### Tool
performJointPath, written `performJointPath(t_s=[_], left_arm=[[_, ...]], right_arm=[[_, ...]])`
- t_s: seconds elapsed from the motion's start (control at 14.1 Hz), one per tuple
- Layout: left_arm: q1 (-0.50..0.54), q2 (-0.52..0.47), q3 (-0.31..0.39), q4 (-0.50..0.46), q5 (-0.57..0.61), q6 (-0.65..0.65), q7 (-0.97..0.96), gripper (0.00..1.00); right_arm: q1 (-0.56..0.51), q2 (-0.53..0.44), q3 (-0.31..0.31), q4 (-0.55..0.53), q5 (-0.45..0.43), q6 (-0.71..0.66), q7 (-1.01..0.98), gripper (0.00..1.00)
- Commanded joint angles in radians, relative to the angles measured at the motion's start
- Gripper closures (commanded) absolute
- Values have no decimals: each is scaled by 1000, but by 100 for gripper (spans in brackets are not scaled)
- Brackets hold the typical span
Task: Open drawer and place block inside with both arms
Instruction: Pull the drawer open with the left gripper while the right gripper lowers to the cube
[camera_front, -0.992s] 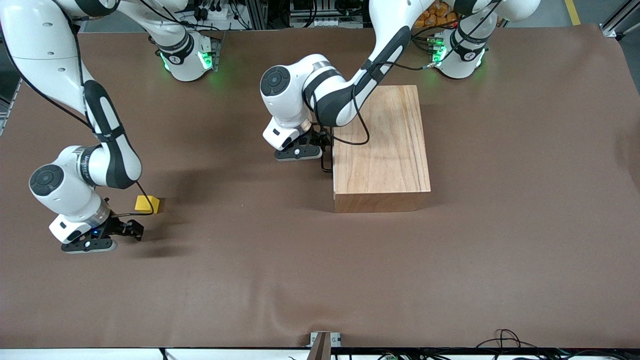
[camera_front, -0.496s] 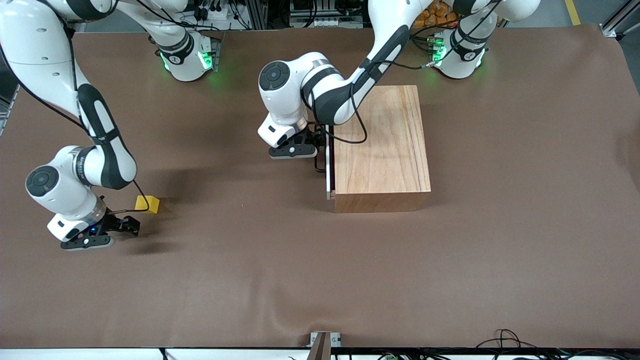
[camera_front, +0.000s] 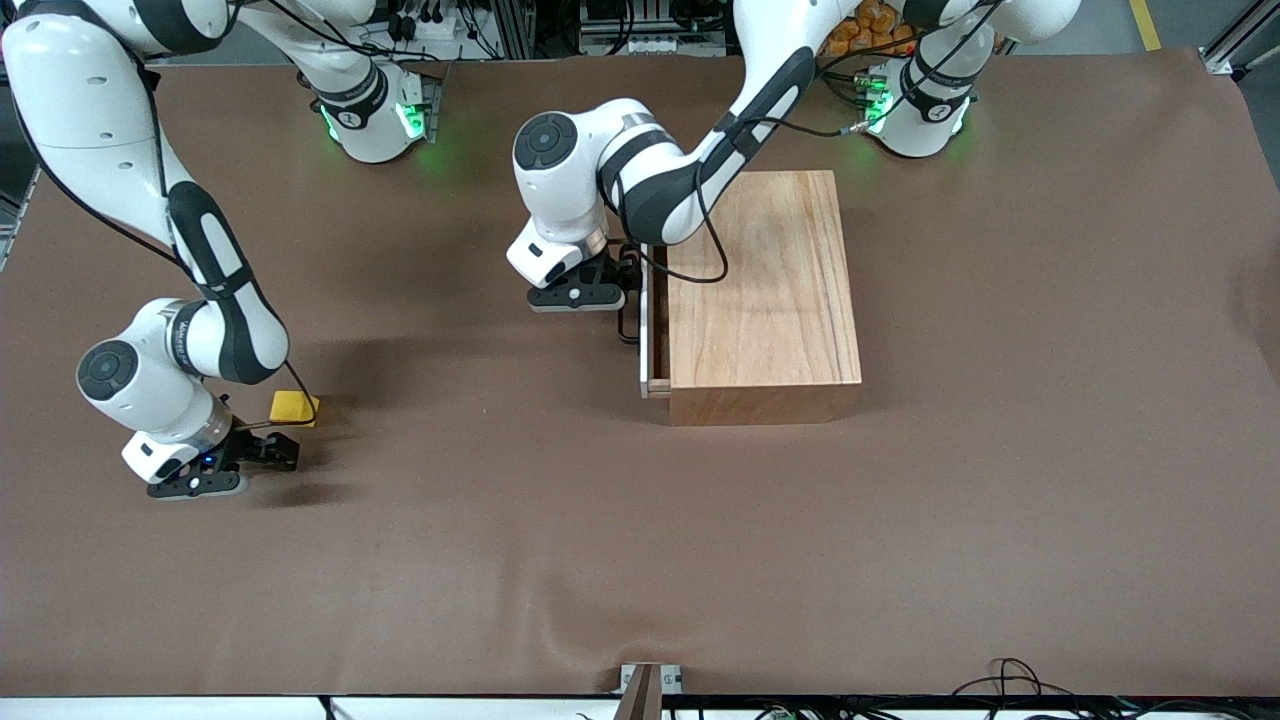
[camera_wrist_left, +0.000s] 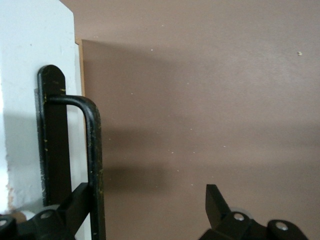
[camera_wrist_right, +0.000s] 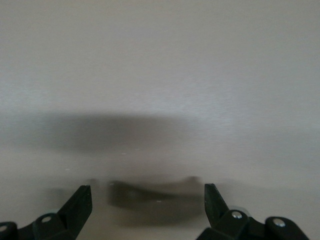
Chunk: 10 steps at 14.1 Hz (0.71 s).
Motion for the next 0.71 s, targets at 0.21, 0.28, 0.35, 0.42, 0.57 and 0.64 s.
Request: performJointPath(t_s=[0.21, 0.28, 0.35, 0.42, 0.57, 0.64], left_arm=[[-18, 18, 1, 24, 5, 59, -7, 0], [-24, 20, 3, 23, 4, 74, -8, 0], [-25, 24, 3, 24, 4, 76, -7, 0], [-25, 28, 3, 24, 4, 78, -5, 0], [-27, 37, 4, 24, 4, 91, -4, 0], [-27, 38, 4, 24, 4, 92, -2, 0]], right_arm=[[-9, -9, 25, -3, 26, -155, -23, 0], [-9, -10, 25, -3, 26, -173, -26, 0], [-11, -12, 25, -3, 26, -186, -30, 0], [-9, -15, 25, -3, 26, -198, -30, 0], [-8, -21, 27, -3, 26, -238, -31, 0], [-8, -27, 27, -3, 26, -255, -31, 0]])
